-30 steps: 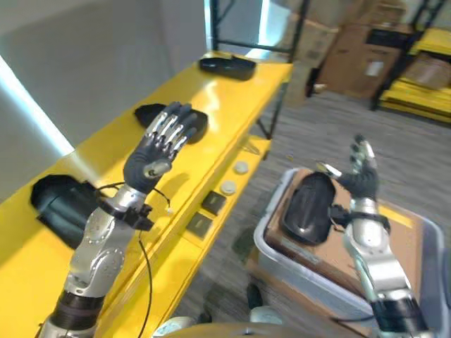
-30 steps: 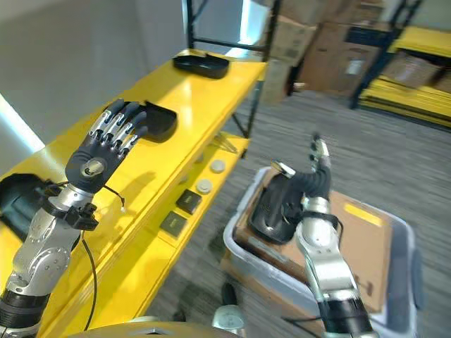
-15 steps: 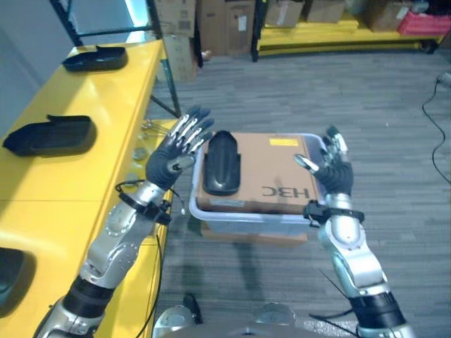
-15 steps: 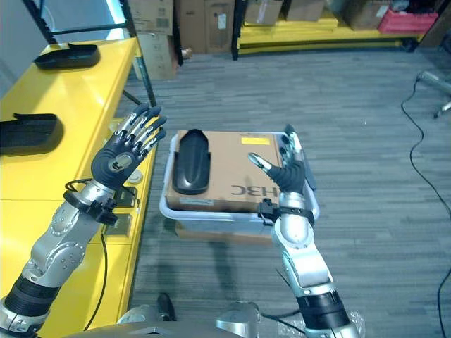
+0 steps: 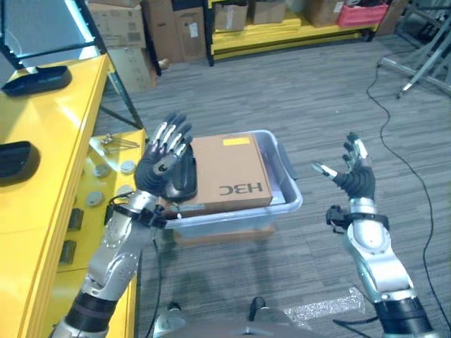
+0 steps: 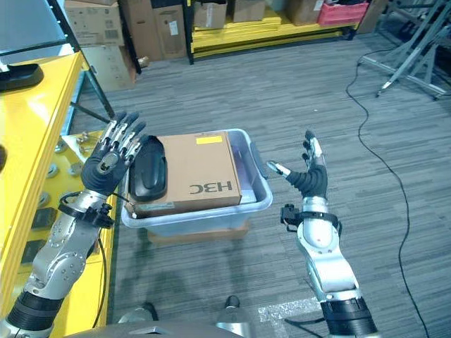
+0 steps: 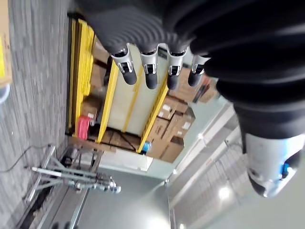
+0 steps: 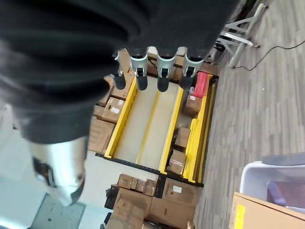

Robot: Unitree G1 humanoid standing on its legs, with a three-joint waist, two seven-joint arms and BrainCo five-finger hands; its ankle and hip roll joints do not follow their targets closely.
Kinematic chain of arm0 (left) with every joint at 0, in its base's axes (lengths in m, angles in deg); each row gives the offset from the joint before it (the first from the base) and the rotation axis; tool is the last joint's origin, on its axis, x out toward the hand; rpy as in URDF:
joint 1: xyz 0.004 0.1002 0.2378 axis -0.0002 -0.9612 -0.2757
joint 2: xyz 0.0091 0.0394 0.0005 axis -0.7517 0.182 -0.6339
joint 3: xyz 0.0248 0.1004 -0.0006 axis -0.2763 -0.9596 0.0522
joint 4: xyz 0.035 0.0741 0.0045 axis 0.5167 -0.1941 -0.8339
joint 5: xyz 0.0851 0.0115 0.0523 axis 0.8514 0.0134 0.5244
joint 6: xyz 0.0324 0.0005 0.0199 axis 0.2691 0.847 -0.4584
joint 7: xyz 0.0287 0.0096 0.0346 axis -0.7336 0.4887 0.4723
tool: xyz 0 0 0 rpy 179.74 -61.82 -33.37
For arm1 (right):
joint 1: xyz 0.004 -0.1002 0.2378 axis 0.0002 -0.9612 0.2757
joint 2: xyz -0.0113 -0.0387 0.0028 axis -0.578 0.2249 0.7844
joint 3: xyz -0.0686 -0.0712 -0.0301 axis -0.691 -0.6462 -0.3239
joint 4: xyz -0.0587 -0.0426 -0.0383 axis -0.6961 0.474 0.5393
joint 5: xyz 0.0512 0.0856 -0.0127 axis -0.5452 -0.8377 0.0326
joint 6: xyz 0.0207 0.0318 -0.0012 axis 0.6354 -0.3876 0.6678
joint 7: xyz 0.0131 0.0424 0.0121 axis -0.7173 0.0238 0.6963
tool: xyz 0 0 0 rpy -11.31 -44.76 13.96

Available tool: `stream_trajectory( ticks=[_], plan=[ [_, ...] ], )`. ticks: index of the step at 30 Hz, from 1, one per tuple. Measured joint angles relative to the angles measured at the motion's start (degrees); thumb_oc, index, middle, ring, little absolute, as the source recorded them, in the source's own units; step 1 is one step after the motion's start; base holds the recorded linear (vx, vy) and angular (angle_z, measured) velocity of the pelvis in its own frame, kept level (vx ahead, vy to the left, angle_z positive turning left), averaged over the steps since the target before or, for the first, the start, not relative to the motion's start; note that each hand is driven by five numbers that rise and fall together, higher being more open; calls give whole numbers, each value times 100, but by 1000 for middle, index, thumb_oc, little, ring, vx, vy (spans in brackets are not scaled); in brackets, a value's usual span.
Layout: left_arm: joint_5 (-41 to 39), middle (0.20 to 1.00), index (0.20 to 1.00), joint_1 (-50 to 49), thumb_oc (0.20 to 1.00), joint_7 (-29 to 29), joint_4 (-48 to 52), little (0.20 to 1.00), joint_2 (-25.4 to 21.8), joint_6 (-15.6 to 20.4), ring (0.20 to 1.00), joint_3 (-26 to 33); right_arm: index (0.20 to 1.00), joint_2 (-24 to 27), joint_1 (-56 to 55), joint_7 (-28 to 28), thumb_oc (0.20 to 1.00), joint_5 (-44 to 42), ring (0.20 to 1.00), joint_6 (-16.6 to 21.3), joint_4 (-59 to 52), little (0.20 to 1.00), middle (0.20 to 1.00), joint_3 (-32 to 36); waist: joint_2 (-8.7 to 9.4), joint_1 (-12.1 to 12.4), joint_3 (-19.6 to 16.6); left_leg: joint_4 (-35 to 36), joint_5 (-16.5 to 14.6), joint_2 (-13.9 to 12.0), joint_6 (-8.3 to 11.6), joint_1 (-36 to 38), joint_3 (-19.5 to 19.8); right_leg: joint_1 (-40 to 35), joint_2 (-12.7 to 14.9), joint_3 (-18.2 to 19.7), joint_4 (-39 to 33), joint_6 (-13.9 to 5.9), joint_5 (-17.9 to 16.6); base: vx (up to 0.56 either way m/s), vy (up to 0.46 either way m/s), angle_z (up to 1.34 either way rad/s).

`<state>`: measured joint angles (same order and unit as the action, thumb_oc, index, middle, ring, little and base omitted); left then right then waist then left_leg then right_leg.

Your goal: Move parts from the plastic box to the shelf.

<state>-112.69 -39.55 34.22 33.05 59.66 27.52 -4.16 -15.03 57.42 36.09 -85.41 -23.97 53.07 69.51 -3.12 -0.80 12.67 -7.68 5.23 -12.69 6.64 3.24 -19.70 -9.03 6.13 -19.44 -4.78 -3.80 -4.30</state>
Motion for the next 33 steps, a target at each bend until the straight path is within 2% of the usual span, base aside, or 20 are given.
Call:
stream_trajectory(
  ticks=[1, 3, 6, 7, 8, 9, 11, 12, 14, 16, 18, 25, 33],
  plan=[
    [5, 1000, 1000, -60, 1000, -40, -33, 1000, -2, 44, 1000, 5, 1000, 73, 75, 0, 1000, 0, 1000, -42, 31, 1000, 1000, 6, -33, 23, -18, 97, 1, 26, -1, -5, 3, 33, 10, -22, 0, -11, -7, 28, 116, 14],
    [124, 1000, 1000, -113, 1000, -180, -156, 1000, 35, 231, 1000, 33, 1000, 378, 454, -17, 1000, 104, 1000, -105, 436, 1000, 1000, -12, -379, 46, 2, 727, -5, 173, -7, 81, 131, 122, 14, -188, 0, -119, -57, -3, 183, 54],
    [551, 1000, 1000, -49, 1000, -264, -334, 1000, 26, 463, 1000, 38, 1000, 366, 1209, -172, 1000, 174, 1000, -240, 1360, 1000, 1000, -295, -480, 391, 197, 840, 12, 498, -188, -238, 285, 438, 285, -289, 7, -295, -232, -233, 182, 34],
    [787, 1000, 1000, 102, 1000, -303, -402, 1000, 13, 612, 1000, -55, 1000, 328, 1769, -436, 1000, 229, 1000, -267, 1800, 1000, 1000, -481, -559, 503, 426, 840, 101, 679, -319, -499, 409, 691, 469, -365, 140, -344, -304, -197, 110, 43],
    [913, 1000, 1000, 332, 1000, -302, -522, 1000, -2, 679, 1000, -226, 1000, 335, 2159, -583, 1000, 226, 1000, -295, 2185, 1000, 1000, -593, -576, 515, 591, 859, 150, 768, -381, -643, 515, 815, 561, -435, 222, -361, -318, -91, 48, 58],
    [994, 1000, 1000, 573, 1000, -284, -600, 1000, -15, 669, 1000, -413, 1000, 323, 2410, -691, 1000, 223, 1000, -392, 2363, 1000, 1000, -612, -582, 592, 763, 890, 196, 809, -407, -768, 569, 916, 623, -459, 251, -345, -338, -76, 68, 49],
    [1027, 1000, 1000, 644, 1000, -264, -597, 1000, -139, 670, 1000, -451, 1000, 133, 2475, -776, 1000, 224, 1000, -433, 2292, 1000, 1000, -621, -475, 760, 990, 891, 219, 915, -471, -819, 571, 981, 722, -449, 272, -336, -353, -97, 96, 20],
    [984, 1000, 1000, 648, 1000, -237, -614, 1000, -174, 677, 1000, -477, 1000, 53, 2562, -851, 1000, 233, 1000, -323, 2483, 1000, 1000, -649, -417, 856, 1062, 871, 238, 991, -540, -832, 602, 1023, 782, -439, 344, -365, -341, -38, 47, 10],
    [938, 1000, 1000, 851, 1000, -142, -755, 1000, -212, 700, 1000, -662, 1000, 97, 2904, -1038, 1000, 265, 1000, -262, 3177, 1000, 1000, -696, -398, 869, 1260, 889, 272, 1069, -596, -860, 723, 961, 868, -531, 360, -411, -347, -41, 42, 29],
    [939, 1000, 1000, 852, 1000, -134, -766, 1000, -254, 700, 1000, -708, 1000, 91, 2956, -1128, 1000, 284, 1000, -273, 3189, 1000, 1000, -690, -380, 918, 1393, 891, 297, 1115, -640, -876, 724, 964, 905, -556, 355, -422, -397, -48, 45, 14],
    [929, 1000, 1000, 972, 1000, -139, -879, 1000, -267, 714, 1000, -782, 1000, 97, 3384, -1259, 1000, 282, 1000, -233, 3763, 1000, 1000, -738, -392, 965, 1531, 887, 296, 1157, -646, -888, 743, 926, 925, -577, 337, -460, -431, -38, 23, 4],
    [890, 1000, 1000, 1187, 1000, -132, -998, 1000, -262, 767, 1000, -914, 1000, 99, 3839, -1504, 1000, 273, 1000, -219, 4122, 1000, 1000, -761, -381, 1046, 1580, 871, 299, 1122, -646, -988, 899, 915, 861, -695, 318, -462, -427, -30, 10, 9],
    [892, 1000, 1000, 1371, 1000, -127, -1048, 1000, -265, 811, 1000, -997, 1000, 90, 4017, -1536, 1000, 218, 1000, -231, 4627, 1000, 1000, -990, -346, 1194, 1673, 856, 347, 1127, -651, -1110, 1052, 924, 851, -850, 328, -461, -413, 0, -2, 10]
  ],
)
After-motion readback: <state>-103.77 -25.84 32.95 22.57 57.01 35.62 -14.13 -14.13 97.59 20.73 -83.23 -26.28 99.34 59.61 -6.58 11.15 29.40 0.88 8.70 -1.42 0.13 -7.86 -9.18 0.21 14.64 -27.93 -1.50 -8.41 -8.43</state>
